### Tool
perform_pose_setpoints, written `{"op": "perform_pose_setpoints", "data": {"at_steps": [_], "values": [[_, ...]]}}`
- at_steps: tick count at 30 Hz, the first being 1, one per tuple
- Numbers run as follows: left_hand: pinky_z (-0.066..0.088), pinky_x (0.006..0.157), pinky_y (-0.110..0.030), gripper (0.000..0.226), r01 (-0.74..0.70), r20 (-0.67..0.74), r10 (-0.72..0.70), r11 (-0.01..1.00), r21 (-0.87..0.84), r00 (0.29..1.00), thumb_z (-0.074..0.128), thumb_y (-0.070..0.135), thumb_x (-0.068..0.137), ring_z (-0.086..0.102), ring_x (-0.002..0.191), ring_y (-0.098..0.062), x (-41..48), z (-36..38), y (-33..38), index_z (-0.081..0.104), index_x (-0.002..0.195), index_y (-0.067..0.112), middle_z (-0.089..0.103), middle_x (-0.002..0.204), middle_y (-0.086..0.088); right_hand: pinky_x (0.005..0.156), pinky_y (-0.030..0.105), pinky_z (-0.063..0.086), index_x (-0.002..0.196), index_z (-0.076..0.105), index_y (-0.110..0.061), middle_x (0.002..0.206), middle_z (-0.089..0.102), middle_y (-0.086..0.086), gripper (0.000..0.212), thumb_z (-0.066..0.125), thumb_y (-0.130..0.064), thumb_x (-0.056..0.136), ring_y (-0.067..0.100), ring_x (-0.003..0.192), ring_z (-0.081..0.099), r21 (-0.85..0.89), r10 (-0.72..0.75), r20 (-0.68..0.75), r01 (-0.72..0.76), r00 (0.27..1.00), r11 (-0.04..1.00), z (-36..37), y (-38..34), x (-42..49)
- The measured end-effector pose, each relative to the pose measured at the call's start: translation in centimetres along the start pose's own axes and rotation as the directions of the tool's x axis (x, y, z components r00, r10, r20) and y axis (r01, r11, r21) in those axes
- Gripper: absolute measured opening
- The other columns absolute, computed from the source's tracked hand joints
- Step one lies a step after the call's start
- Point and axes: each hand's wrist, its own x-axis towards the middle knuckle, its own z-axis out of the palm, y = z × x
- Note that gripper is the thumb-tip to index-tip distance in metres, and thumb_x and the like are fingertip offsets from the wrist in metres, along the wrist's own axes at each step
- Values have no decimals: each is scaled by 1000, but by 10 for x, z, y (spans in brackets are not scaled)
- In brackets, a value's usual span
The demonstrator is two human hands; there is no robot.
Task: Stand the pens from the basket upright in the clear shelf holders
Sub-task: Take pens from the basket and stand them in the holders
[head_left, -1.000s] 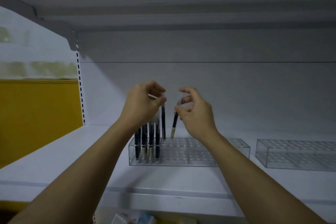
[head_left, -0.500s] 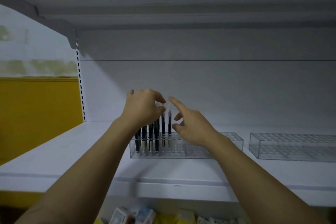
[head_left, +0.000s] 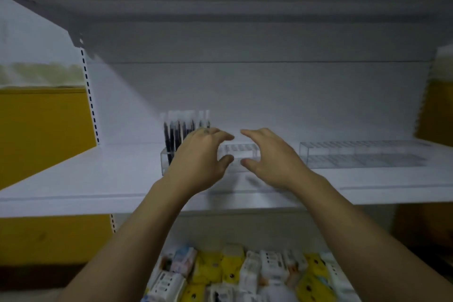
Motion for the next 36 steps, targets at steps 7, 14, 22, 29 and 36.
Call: {"op": "perform_pose_setpoints", "data": {"at_steps": [7, 14, 22, 29, 36], "values": [[43, 96, -35, 41, -61, 58, 68, 992, -110, 996, 60, 39, 90, 52, 114, -18, -55, 45, 50, 57, 128, 25, 60, 125, 4, 111, 34, 29, 147, 31, -35, 150, 32, -7, 64, 60, -42, 90, 16, 137, 31, -87, 89, -31, -91, 996, 992, -4, 26, -88], [43, 92, -34, 35, -87, 130, 117, 972, -216, 985, 58, 38, 91, 52, 112, -19, -114, 97, 93, 58, 124, 25, 59, 119, 4, 107, 33, 32, 134, 50, -24, 133, 44, -1, 50, 67, -30, 87, 17, 127, 39, -93, 153, -88, -161, 984, 983, 15, 53, -175], [40, 101, -35, 53, 55, 445, 59, 969, -239, 893, 55, 45, 92, 45, 126, -20, -190, 187, 113, 44, 140, 26, 50, 139, 3, 106, 36, 35, 141, 43, -26, 142, 43, 2, 59, 64, -37, 87, 24, 130, 40, -164, 393, 201, -365, 897, 917, 96, 100, -265], [37, 103, -35, 58, 204, 671, 2, 952, -228, 742, 55, 48, 91, 43, 131, -21, -248, 266, 116, 44, 141, 23, 45, 145, 0, 106, 36, 36, 145, 39, -21, 147, 37, 5, 64, 63, -39, 89, 26, 133, 37, -211, 532, 499, -499, 684, 840, 181, 140, -325], [51, 90, -38, 35, 465, 876, -86, 870, -166, 474, 57, 37, 90, 59, 110, -27, -324, 332, 104, 60, 121, 21, 62, 121, -6, 82, 25, 44, 124, 59, -14, 122, 61, 5, 37, 60, -27, 89, 23, 113, 57, -194, 576, 678, -645, 456, 739, 252, 177, -390]]}}
